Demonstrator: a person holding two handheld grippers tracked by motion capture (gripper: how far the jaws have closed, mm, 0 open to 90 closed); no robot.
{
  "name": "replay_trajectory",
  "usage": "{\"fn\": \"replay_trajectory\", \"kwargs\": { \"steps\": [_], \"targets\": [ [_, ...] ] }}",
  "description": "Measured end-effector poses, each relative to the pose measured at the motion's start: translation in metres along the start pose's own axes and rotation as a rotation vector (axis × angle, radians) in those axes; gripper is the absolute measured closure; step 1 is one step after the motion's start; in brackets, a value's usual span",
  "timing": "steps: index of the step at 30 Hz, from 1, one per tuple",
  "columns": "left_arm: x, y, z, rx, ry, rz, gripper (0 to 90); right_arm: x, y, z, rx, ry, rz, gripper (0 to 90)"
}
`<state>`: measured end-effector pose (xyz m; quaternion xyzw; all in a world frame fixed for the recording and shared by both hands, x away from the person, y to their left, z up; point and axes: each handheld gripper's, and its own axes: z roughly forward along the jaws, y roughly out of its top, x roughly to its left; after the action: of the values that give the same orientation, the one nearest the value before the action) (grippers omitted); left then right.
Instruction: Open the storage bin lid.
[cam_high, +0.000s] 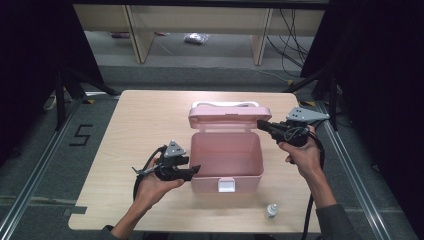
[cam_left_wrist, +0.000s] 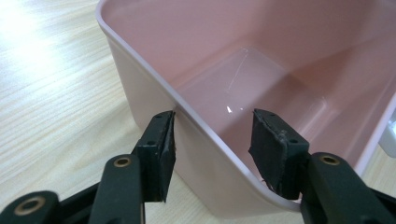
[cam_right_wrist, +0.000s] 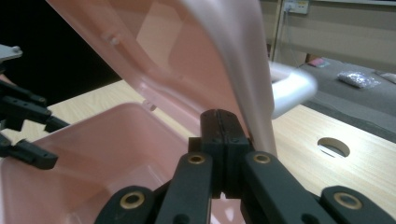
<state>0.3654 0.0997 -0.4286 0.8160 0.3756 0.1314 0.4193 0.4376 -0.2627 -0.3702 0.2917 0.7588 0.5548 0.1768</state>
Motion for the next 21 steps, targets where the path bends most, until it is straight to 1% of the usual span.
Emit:
{"fn": "replay_trajectory", "kwargs": {
  "steps": [1,2,4,5,6,7,8,9,10,12,13,14,15,16,17,20,21],
  "targets": [
    [0.000,0.000,0.000,0.004,-0.009,0.004,50.0,-0.002,0.000,0.002,0.006,-0.009,0.003,90.0],
    [0.000,0.000,0.000,0.004,-0.009,0.004,50.0,-0.002,0.000,0.002,0.006,-0.009,0.003,90.0],
    [0.000,-0.001,-0.001,0.001,-0.009,-0.006,50.0,-0.006,0.001,0.008,0.010,-0.004,0.028,90.0],
    [0.000,-0.001,-0.001,0.001,-0.008,-0.007,50.0,-0.008,0.002,0.008,0.015,-0.021,0.001,90.0],
    [0.000,0.000,-0.001,0.006,-0.011,-0.005,50.0,-0.008,0.001,0.010,0.017,-0.016,0.025,90.0],
    [0.000,0.000,-0.001,0.006,-0.011,-0.005,49.9,-0.011,0.001,0.012,0.020,-0.026,0.013,90.0],
    [0.000,-0.001,-0.001,0.002,-0.012,-0.005,49.8,-0.011,0.001,0.014,0.023,-0.024,0.030,90.0],
    [0.000,-0.001,-0.001,0.002,-0.012,-0.005,49.6,-0.014,0.001,0.015,0.027,-0.024,0.019,90.0],
    [0.001,-0.001,-0.001,0.003,-0.019,-0.007,49.6,-0.014,0.001,0.015,0.027,-0.024,0.019,90.0],
    [0.001,-0.001,0.000,-0.002,-0.020,-0.011,49.2,-0.015,-0.001,0.020,0.025,-0.038,0.032,90.0],
    [0.001,-0.001,0.000,-0.003,-0.022,-0.014,49.0,-0.017,-0.001,0.024,0.040,-0.033,0.045,90.0],
    [0.001,-0.001,0.000,-0.003,-0.022,-0.014,49.0,-0.017,-0.001,0.024,0.040,-0.033,0.045,90.0],
    [0.001,-0.001,0.000,-0.003,-0.021,-0.015,49.0,-0.022,-0.002,0.028,0.031,-0.044,0.023,90.0],
    [0.001,-0.001,0.000,-0.003,-0.021,-0.015,49.0,-0.022,-0.002,0.028,0.031,-0.044,0.023,90.0],
    [0.001,-0.001,0.000,-0.002,-0.020,-0.013,48.9,-0.024,-0.003,0.032,0.043,-0.050,0.039,90.0],
    [0.001,-0.001,0.000,-0.008,-0.021,-0.017,48.6,-0.026,-0.003,0.035,0.051,-0.057,0.041,90.0],
    [0.002,-0.002,0.000,-0.006,-0.015,-0.017,48.6,-0.025,-0.003,0.038,0.053,-0.056,0.077,90.0]
  ]
}}
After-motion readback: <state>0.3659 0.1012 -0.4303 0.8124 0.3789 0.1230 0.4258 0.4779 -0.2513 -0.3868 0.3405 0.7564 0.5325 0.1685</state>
